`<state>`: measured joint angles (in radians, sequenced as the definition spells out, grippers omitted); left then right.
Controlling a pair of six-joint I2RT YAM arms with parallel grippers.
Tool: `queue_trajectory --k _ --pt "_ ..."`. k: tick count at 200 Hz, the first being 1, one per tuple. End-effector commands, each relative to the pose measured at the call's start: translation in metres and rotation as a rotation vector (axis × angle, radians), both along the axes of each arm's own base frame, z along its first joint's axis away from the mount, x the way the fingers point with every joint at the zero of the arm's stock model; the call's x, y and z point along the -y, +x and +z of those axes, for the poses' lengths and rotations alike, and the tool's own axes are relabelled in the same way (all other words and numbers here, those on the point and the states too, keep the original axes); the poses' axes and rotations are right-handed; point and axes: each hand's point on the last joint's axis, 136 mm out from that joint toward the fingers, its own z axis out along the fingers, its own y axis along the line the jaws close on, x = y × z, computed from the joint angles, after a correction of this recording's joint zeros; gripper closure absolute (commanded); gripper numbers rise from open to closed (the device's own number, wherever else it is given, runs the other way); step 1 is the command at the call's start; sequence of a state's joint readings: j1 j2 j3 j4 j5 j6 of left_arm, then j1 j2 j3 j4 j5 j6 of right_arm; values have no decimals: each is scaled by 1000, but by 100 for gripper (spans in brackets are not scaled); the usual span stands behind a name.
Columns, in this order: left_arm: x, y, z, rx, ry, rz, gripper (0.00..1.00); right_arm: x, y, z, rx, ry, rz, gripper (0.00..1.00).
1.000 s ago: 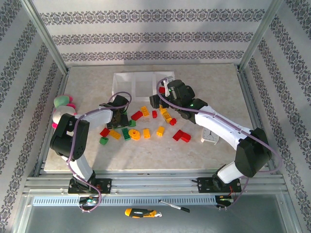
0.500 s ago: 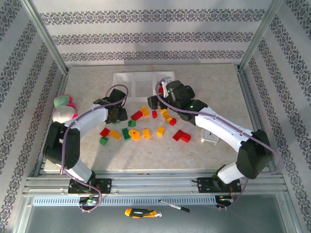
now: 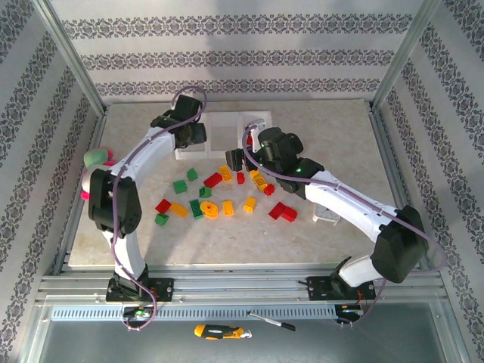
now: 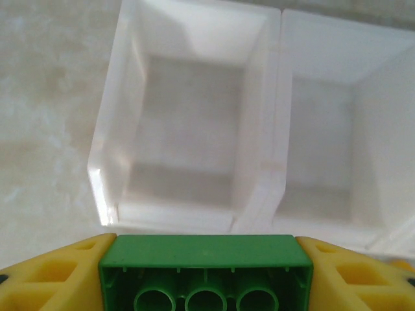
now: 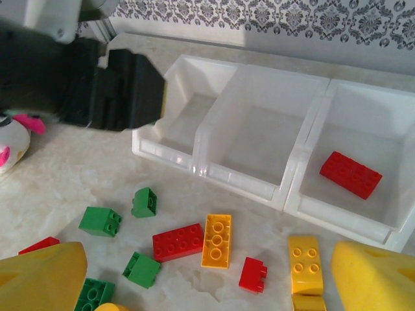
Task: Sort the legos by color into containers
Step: Place the lego in the container.
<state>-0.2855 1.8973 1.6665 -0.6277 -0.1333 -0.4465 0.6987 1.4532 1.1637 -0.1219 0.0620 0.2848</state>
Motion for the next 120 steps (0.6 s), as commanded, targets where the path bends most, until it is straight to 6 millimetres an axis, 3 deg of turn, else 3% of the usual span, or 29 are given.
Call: queue_trajectory --k 1,58,90,120 --pt "-17 19 -6 -39 76 -11 41 0 -6 8 14 34 -11 4" --pt "-25 69 -33 -91 109 -9 40 9 -5 -12 -5 -6 -53 3" --pt "-29 77 -54 -126 107 -5 40 13 -6 -17 -15 -11 -68 4" --pt "-29 79 -61 -141 89 -2 34 15 -5 -17 -11 -22 -77 4"
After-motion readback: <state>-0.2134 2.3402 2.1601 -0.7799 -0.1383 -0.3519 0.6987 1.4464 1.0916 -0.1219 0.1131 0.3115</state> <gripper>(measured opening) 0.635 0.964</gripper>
